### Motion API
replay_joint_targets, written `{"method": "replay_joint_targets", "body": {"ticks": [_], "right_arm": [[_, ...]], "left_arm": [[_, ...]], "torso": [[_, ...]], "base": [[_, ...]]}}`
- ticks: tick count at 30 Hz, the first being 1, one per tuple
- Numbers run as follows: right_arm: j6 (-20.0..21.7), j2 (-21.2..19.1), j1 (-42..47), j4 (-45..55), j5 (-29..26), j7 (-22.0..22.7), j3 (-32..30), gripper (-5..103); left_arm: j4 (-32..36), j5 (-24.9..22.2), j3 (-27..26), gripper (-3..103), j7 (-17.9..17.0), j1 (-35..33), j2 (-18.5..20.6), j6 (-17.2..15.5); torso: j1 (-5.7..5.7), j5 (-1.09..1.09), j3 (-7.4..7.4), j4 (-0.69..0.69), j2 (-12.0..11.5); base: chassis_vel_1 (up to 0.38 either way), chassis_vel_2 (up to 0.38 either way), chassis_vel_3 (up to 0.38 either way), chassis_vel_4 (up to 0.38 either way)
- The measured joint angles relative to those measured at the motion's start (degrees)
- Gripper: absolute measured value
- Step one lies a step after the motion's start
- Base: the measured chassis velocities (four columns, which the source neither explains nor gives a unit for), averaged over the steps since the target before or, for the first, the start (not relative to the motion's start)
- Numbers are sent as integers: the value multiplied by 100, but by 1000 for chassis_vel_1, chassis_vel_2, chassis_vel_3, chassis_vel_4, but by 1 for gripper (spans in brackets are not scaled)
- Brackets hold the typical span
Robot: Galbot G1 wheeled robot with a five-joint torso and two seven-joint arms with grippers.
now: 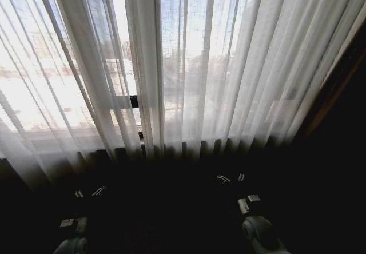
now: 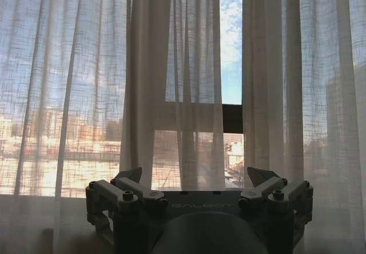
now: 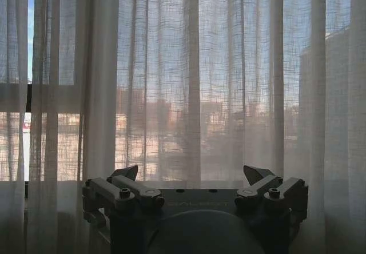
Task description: Open the curtains by pulling them apart, changing their state from closed to fully open.
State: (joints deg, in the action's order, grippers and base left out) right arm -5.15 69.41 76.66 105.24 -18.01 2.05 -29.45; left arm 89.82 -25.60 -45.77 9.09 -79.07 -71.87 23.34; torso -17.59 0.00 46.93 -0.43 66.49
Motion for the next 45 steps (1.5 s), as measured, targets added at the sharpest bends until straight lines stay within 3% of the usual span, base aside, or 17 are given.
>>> {"method": "replay_joint_targets", "body": {"ticks": [32,45], "right_arm": [[143,30,-115,-147,29,-43,-46,100],[150,42,-77,-122,25,-75,-11,100]], "left_arm": [[0,0,0,100,0,0,0,0],[0,0,0,100,0,-1,0,0]], "torso": [[1,0,-1,1,0],[1,0,0,0,0]], "base": [[-1,2,1,-1],[-174,166,176,-178]]}}
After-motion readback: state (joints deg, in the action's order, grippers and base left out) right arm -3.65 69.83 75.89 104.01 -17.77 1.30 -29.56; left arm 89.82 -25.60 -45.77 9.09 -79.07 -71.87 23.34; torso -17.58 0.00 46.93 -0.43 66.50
